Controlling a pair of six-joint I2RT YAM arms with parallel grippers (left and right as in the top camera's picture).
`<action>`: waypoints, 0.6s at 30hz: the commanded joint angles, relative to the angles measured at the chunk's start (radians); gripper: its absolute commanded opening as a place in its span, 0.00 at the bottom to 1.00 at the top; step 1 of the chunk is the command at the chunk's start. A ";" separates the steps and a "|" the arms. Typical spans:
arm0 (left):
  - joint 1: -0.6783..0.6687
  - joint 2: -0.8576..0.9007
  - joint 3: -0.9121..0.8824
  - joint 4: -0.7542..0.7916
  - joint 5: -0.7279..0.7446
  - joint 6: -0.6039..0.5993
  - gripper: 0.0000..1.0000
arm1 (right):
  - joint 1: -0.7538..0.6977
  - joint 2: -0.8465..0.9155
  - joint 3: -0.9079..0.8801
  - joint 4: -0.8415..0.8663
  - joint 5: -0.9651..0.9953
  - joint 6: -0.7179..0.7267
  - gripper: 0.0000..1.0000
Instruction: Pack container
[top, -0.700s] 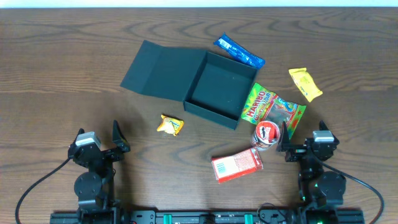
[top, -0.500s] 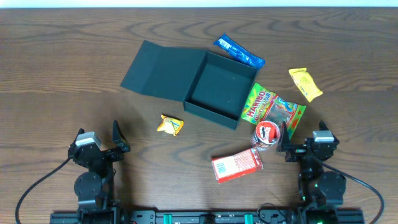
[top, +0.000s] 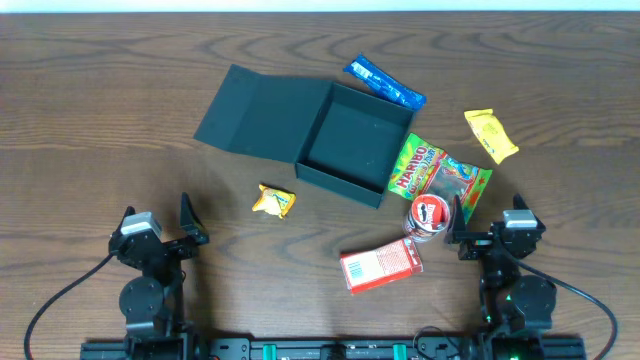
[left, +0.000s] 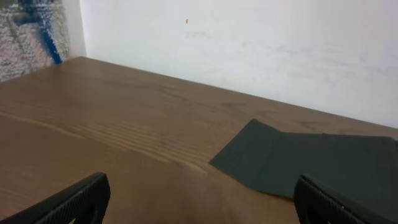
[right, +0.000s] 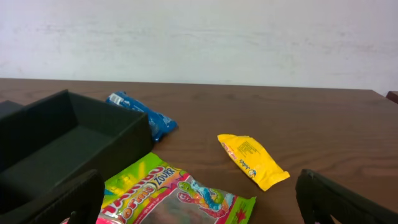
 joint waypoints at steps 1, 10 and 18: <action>0.006 -0.006 0.010 0.030 0.091 -0.021 0.95 | -0.018 -0.005 -0.002 -0.005 0.003 0.003 0.99; 0.006 0.178 0.404 -0.025 0.099 -0.088 0.95 | -0.018 -0.005 -0.002 -0.005 0.003 0.003 0.99; 0.005 0.686 1.016 -0.373 0.302 -0.145 0.95 | -0.018 -0.005 -0.002 -0.005 0.003 0.003 0.99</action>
